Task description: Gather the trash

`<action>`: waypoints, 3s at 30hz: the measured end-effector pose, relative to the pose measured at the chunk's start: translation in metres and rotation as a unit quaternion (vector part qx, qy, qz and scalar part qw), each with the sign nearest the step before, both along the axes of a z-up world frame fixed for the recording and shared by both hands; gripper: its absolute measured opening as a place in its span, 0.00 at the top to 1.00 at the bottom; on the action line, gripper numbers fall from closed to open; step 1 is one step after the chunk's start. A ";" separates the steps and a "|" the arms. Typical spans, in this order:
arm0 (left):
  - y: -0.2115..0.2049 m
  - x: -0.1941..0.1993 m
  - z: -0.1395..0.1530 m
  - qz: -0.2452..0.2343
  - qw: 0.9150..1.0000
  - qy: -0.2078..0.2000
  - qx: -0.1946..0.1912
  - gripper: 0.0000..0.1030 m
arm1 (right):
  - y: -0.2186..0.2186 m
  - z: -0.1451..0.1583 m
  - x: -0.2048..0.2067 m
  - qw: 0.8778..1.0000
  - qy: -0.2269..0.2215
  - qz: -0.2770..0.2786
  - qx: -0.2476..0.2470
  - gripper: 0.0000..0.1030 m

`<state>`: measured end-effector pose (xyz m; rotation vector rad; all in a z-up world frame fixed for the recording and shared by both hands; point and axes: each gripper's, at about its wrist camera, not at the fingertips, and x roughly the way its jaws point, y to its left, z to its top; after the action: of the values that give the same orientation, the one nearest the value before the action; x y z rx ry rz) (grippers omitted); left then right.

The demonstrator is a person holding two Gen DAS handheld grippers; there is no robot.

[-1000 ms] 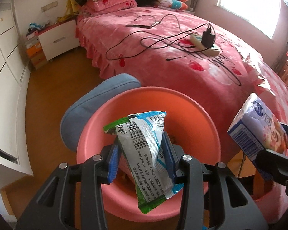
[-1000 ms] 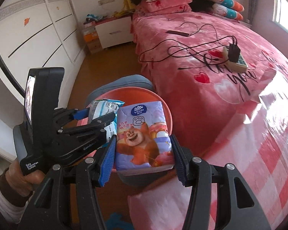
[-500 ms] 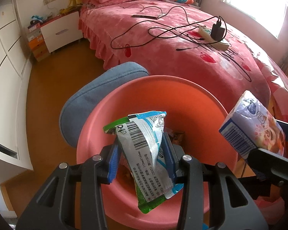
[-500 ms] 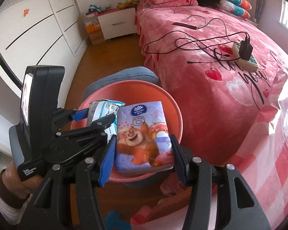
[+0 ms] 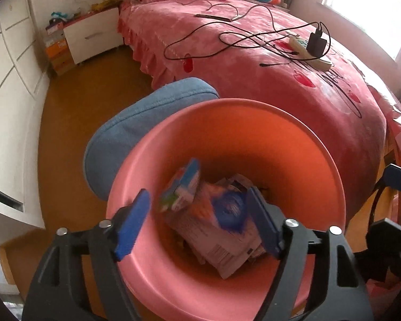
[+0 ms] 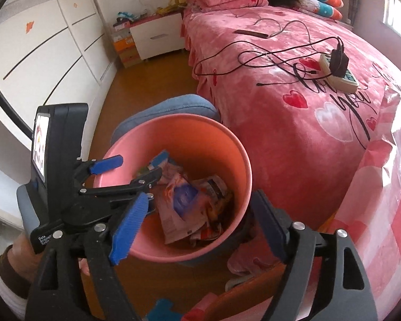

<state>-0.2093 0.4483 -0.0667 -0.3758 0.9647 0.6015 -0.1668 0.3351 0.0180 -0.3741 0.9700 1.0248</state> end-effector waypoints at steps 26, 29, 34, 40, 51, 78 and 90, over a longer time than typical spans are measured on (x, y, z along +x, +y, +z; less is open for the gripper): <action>-0.016 0.001 0.025 -0.002 0.999 0.002 0.053 0.19 | -0.034 0.019 0.000 0.999 -0.007 -0.042 0.030 0.16; -0.019 0.002 0.032 -0.003 0.998 -0.002 0.058 0.19 | -0.044 0.022 0.003 0.998 -0.002 -0.052 0.036 0.16; -0.027 0.005 0.042 -0.008 0.998 -0.005 0.070 0.19 | -0.057 0.025 0.006 0.997 -0.002 -0.061 0.042 0.16; -0.037 0.006 0.055 -0.012 0.996 -0.013 0.085 0.17 | -0.074 0.032 0.005 0.996 -0.008 -0.074 0.048 0.15; -0.062 0.007 0.079 -0.027 0.993 -0.030 0.108 0.11 | -0.109 0.042 0.005 0.993 -0.027 -0.105 0.053 0.11; -0.161 0.032 0.125 -0.117 0.977 -0.075 0.163 0.07 | -0.240 0.055 0.014 0.970 -0.042 -0.227 0.078 0.11; -0.219 0.049 0.136 -0.174 0.968 -0.102 0.150 0.06 | -0.300 0.063 0.008 0.954 -0.063 -0.284 0.076 0.11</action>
<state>-0.1600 0.2295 0.0689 0.0070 0.7053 0.3703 -0.1587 0.0352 0.0813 -0.0205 0.8082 0.5353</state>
